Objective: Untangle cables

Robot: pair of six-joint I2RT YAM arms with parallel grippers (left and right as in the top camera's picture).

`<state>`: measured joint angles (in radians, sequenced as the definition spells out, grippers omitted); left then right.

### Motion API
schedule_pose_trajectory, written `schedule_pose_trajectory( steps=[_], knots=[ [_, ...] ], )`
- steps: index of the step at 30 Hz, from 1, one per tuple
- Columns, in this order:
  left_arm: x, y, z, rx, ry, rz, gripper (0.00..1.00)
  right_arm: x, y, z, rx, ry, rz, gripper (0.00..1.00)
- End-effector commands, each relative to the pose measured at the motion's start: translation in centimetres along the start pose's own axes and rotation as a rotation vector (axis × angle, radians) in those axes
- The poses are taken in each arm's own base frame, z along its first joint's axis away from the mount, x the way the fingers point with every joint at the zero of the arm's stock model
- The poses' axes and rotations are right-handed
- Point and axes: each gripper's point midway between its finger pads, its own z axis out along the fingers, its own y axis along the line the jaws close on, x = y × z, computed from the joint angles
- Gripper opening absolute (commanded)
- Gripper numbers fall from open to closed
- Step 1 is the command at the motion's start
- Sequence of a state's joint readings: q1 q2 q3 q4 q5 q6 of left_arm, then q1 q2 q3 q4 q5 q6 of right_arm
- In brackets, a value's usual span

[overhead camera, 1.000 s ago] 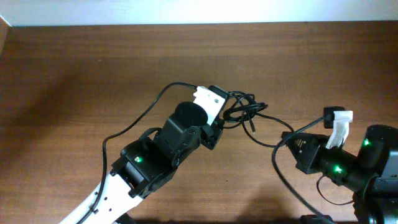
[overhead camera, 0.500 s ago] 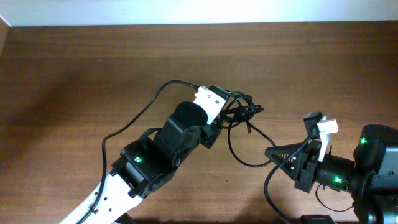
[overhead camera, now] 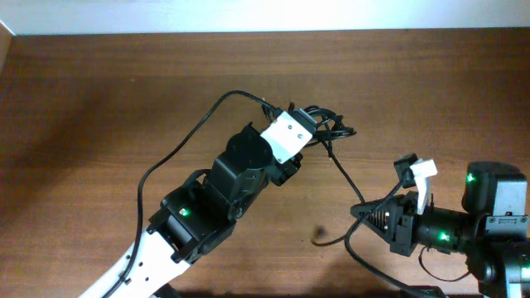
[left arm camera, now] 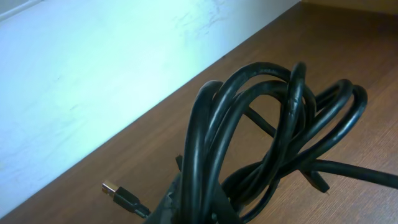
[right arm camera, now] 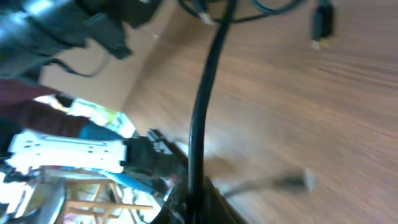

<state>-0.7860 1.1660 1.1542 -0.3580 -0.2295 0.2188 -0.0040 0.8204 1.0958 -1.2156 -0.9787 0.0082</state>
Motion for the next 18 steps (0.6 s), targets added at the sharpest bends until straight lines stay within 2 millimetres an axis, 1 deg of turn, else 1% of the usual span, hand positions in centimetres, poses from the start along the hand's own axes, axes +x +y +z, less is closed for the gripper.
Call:
schedule_pose_trajectory(
  steps=[1, 2, 3, 5, 7, 9, 12, 16, 18],
  knots=[
    [-1.0, 1.6, -0.7, -0.062, -0.026, 0.008, 0.0, 0.1, -2.9, -0.4, 0.178, -0.005, 0.027, 0.07],
    [-1.0, 1.0, -0.7, -0.031, -0.03, 0.009, 0.0, 0.0, -3.7, -0.5, 0.222, -0.007, 0.027, 0.27],
    [-1.1, 0.2, -0.7, 0.019, -0.038, 0.009, 0.0, -0.1, -3.9, -0.6, 0.238, -0.011, 0.022, 0.52],
    [-1.4, -1.2, -0.8, 0.096, -0.057, 0.004, 0.0, -0.2, -3.9, -0.6, 0.237, -0.014, 0.018, 0.72],
    [-1.7, -2.4, -1.0, 0.169, -0.073, 0.006, 0.0, -0.2, -4.1, -0.6, 0.249, -0.017, 0.016, 0.79],
    [-2.0, -3.8, -1.3, 0.251, -0.09, -0.002, 0.0, -0.3, -4.8, -0.8, 0.293, -0.018, 0.017, 0.82],
    [-2.1, -4.2, -1.4, 0.277, -0.089, -0.047, 0.0, -0.3, -5.3, -1.0, 0.32, -0.02, 0.023, 0.82],
    [-2.0, -4.3, -1.4, 0.286, -0.086, -0.055, 0.0, -0.3, -6.1, -1.3, 0.368, -0.022, 0.024, 0.83],
    [-2.0, -4.9, -1.6, 0.321, -0.089, -0.054, 0.0, -0.4, -6.1, -1.3, 0.368, -0.026, 0.019, 0.83]
  ],
)
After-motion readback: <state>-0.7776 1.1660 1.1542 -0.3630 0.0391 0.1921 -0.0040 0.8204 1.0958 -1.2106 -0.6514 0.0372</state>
